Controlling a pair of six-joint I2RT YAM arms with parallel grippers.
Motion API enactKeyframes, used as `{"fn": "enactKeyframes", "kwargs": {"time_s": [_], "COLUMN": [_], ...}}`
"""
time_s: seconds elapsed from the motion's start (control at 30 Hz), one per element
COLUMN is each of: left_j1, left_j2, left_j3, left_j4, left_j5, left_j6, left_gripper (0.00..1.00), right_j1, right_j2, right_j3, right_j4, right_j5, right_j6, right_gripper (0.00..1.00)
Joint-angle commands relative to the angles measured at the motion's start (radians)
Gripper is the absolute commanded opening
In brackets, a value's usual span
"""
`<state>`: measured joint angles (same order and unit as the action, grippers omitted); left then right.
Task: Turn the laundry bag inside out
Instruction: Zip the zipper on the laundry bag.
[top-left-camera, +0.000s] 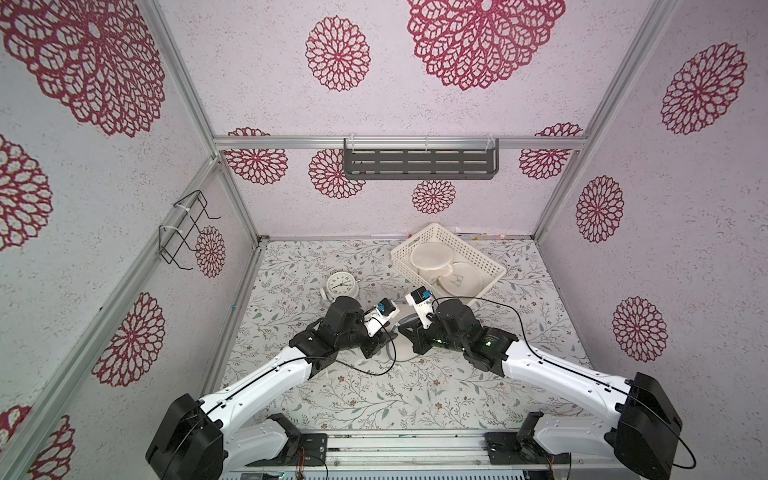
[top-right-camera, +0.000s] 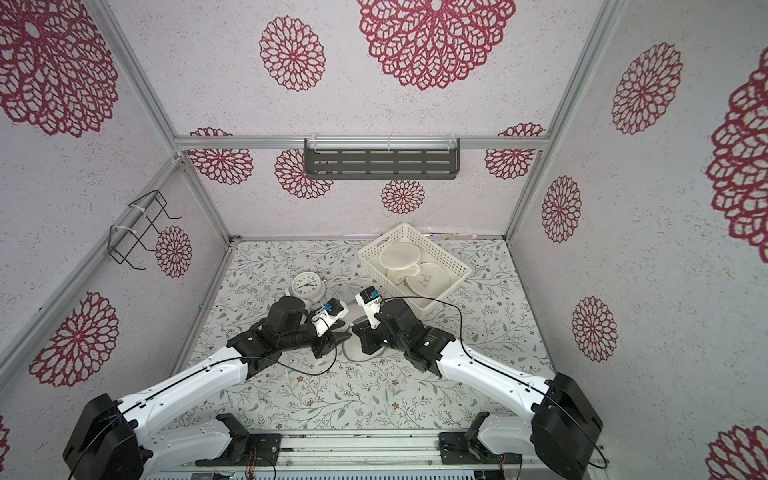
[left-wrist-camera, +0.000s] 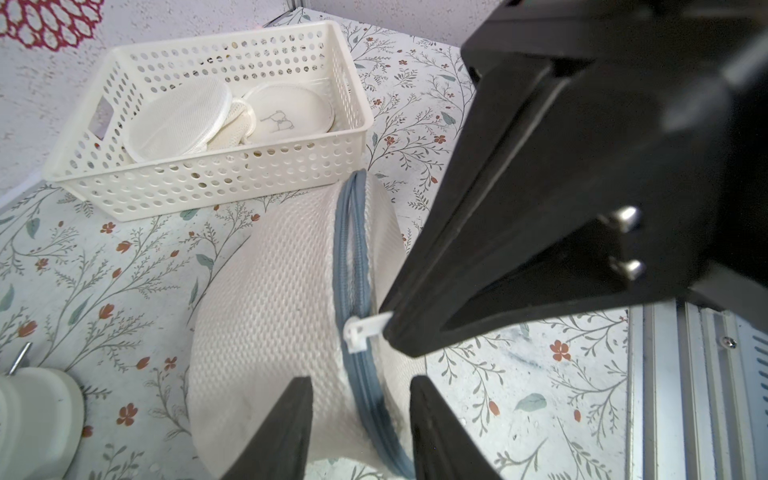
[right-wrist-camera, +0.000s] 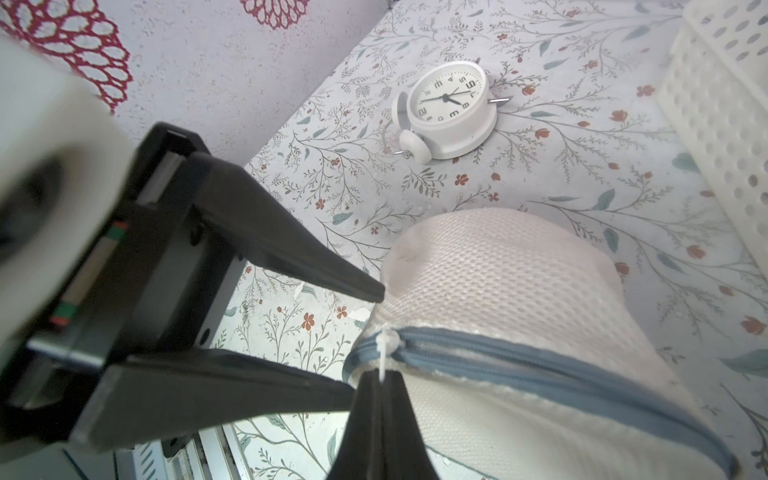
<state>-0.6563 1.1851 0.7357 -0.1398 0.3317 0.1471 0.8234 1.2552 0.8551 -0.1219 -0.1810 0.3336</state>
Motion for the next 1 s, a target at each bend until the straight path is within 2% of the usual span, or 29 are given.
{"fn": "enactKeyframes", "kwargs": {"time_s": [0.0, 0.17, 0.3, 0.43, 0.6, 0.7, 0.9, 0.93, 0.97], "left_j1": [0.0, 0.0, 0.0, 0.0, 0.0, 0.0, 0.0, 0.001, 0.0], "left_j2": [0.014, 0.014, -0.01, -0.058, -0.137, -0.165, -0.149, -0.141, -0.131], "left_j3": [-0.001, -0.005, -0.008, -0.037, -0.114, -0.14, -0.139, -0.137, -0.131], "left_j4": [0.038, 0.045, 0.046, 0.076, 0.197, 0.245, 0.235, 0.221, 0.203], "left_j5": [0.005, -0.012, -0.015, -0.013, -0.014, -0.016, -0.034, -0.043, -0.055], "left_j6": [-0.005, 0.006, 0.011, 0.011, -0.018, -0.034, -0.039, -0.037, -0.036], "left_gripper": [0.3, 0.14, 0.0, 0.0, 0.0, 0.0, 0.0, 0.01, 0.08], "right_j1": [0.0, -0.001, -0.015, -0.073, -0.119, -0.125, -0.124, -0.124, -0.124], "right_j2": [-0.052, -0.094, -0.126, -0.164, -0.211, -0.215, -0.197, -0.195, -0.192], "right_j3": [0.016, -0.003, -0.011, -0.046, -0.115, -0.141, -0.118, -0.11, -0.102], "right_j4": [0.075, 0.097, 0.049, -0.018, -0.058, -0.056, -0.036, -0.036, -0.035], "right_j5": [-0.013, -0.003, 0.109, 0.187, 0.191, 0.177, 0.134, 0.126, 0.115], "right_j6": [0.025, 0.038, 0.075, 0.17, 0.24, 0.252, 0.224, 0.214, 0.2], "right_gripper": [0.0, 0.0, 0.0, 0.0, 0.0, 0.0, 0.0, 0.0, 0.0]}}
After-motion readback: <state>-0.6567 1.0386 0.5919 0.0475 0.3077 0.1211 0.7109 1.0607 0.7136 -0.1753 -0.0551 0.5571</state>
